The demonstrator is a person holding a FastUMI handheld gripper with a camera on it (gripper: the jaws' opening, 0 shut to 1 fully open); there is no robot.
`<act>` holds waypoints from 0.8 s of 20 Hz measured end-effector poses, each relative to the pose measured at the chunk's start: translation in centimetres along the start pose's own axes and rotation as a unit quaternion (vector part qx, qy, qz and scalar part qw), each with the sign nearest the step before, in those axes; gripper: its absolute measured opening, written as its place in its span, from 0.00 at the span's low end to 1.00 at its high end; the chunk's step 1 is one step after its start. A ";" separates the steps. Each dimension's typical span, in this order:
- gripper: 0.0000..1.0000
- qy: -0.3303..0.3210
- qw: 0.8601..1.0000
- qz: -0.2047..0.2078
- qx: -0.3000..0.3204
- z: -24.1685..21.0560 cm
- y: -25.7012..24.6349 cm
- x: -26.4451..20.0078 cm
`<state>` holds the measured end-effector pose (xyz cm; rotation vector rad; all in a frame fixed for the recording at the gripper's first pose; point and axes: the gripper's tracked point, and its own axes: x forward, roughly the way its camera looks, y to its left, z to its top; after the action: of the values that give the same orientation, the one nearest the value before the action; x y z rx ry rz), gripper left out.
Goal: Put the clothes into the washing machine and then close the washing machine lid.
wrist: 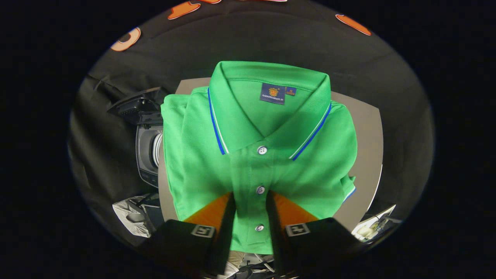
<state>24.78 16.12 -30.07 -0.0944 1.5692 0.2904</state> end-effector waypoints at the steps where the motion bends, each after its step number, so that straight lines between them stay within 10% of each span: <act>1: 0.23 -0.013 1.000 0.018 0.002 0.3 -0.3 -0.4; 5: 0.08 -0.128 0.981 0.135 0.058 0.3 -1.2 -2.0; 9: 0.08 -0.338 0.908 0.222 0.108 1.5 -0.6 -2.8; 16: 0.08 -0.540 0.809 0.228 0.046 3.2 -1.3 -6.3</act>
<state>28.31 14.89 -23.93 0.4694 0.4279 0.5240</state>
